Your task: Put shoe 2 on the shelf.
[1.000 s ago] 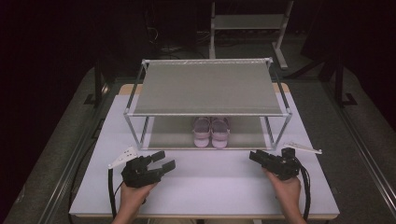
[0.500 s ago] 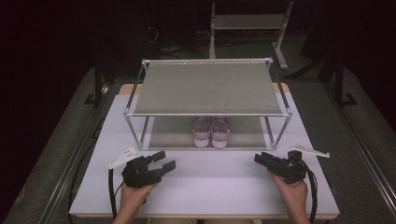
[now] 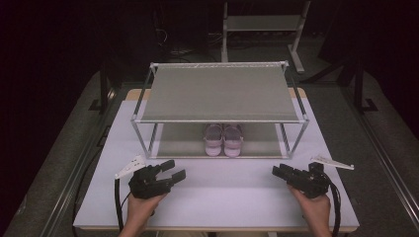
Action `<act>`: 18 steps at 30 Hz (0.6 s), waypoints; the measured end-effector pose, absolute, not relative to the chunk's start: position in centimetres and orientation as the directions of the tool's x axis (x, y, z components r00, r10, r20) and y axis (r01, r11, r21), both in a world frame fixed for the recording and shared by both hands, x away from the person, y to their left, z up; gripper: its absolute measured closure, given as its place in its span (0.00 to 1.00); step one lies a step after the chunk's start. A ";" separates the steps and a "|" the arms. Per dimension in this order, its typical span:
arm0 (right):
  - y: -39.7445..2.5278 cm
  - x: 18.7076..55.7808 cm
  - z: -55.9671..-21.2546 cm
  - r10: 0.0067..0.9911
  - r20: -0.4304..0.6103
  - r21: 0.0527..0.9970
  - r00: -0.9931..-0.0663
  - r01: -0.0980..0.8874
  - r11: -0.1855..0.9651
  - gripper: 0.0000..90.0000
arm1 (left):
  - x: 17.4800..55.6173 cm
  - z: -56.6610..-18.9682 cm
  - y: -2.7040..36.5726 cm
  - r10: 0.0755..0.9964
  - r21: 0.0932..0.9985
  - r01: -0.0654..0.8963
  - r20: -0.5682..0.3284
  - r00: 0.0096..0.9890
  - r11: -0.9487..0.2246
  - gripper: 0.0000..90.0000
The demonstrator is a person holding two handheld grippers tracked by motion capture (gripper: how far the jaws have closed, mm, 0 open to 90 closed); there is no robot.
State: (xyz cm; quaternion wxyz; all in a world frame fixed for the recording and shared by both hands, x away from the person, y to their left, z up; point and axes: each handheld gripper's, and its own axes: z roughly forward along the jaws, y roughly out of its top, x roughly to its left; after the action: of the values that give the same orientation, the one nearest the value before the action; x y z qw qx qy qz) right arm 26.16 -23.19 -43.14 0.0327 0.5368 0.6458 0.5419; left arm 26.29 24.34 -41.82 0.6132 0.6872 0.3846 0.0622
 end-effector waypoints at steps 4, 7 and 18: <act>-23.5 25.8 -43.0 0.729 0.538 0.737 -0.423 0.655 -0.164 0.61 | 26.3 -41.8 24.3 0.604 0.890 0.454 -0.387 0.697 0.047 0.33; -23.7 25.5 -43.0 0.729 0.537 0.739 -0.425 0.653 -0.163 0.61 | 26.3 -41.8 24.3 0.604 0.890 0.454 -0.387 0.697 0.046 0.33; -24.4 24.7 -43.0 0.735 0.531 0.737 -0.422 0.658 -0.155 0.60 | 26.2 -41.9 24.1 0.602 0.889 0.455 -0.386 0.699 0.043 0.33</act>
State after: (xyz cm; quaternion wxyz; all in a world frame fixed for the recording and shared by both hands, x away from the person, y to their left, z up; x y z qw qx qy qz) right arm 24.65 -24.44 -42.96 0.0359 0.5364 0.6490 0.5383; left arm 26.25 24.12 -41.89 0.6119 0.6892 0.3834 0.0601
